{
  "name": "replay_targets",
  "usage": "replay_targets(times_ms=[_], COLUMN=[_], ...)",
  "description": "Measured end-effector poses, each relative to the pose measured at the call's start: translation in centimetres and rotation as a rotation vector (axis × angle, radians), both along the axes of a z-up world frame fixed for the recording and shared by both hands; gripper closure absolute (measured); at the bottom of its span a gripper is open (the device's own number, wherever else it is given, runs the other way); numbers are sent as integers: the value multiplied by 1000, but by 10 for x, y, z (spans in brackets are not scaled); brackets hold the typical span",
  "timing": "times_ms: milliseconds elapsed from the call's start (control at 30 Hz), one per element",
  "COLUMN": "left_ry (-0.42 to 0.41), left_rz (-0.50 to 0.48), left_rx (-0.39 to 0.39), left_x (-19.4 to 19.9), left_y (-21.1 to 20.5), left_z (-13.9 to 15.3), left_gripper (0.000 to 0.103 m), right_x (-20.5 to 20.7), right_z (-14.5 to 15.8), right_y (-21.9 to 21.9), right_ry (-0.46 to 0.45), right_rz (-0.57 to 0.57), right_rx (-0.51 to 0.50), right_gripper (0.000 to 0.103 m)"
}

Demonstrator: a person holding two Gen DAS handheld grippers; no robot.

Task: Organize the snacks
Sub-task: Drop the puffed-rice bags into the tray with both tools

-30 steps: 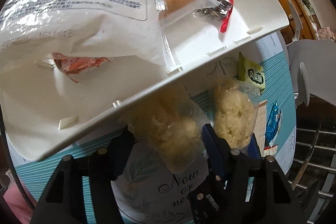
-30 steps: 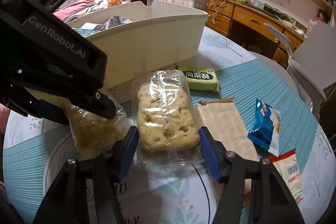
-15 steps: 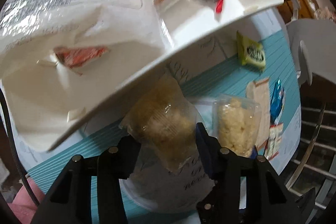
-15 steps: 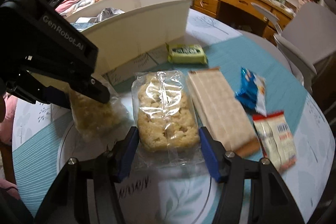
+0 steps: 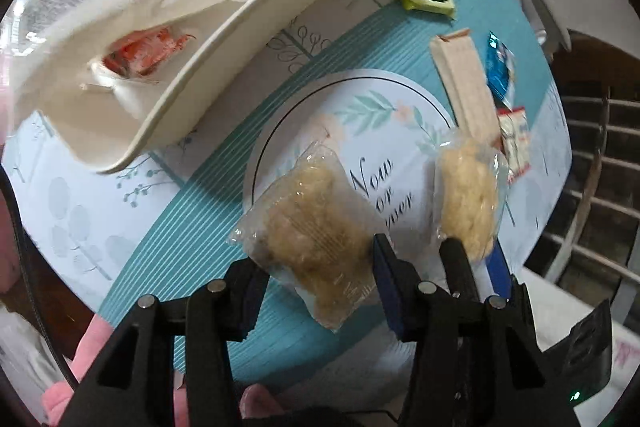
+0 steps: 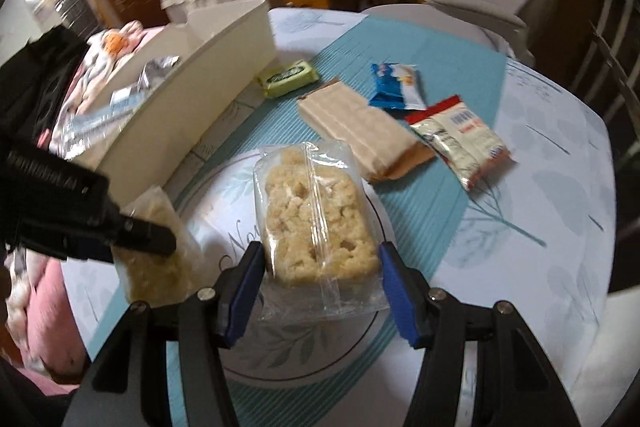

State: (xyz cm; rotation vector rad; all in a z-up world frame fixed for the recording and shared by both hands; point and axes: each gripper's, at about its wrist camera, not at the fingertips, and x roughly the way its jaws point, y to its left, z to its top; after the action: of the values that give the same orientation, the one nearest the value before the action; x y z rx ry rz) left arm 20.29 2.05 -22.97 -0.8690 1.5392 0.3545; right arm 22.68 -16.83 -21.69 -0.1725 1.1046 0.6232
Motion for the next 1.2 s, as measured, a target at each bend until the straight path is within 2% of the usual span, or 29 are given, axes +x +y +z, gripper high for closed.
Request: replay_targets(times_ms=[267,367,467,800,1000,1200], left_ry=[-45,-96,-138,-244,-297,-335], left_rz=[-164,-233,-306,-530,-638,-686], left_rx=[25,38,50,78,98,94], left_x=[-6,-6,-6,-6,-2,2], left_y=[14,29,43,112,147,183], left_z=[52,73,92,145,158,156], left_gripper=[55,55,55,55,55,55], right_x=[-13,-21,-32,-69,-78,-78], right_z=[42,58,73,103,117,119], right_y=[-5,1,17,92,143,186], right_ry=[0,-27,-71,-107,-147,-168], right_rz=[-161,-182,-182,-250,-280,-322], right_rx=[96,120,109,147,187,222], right_gripper=[45,45,45,45,45,45])
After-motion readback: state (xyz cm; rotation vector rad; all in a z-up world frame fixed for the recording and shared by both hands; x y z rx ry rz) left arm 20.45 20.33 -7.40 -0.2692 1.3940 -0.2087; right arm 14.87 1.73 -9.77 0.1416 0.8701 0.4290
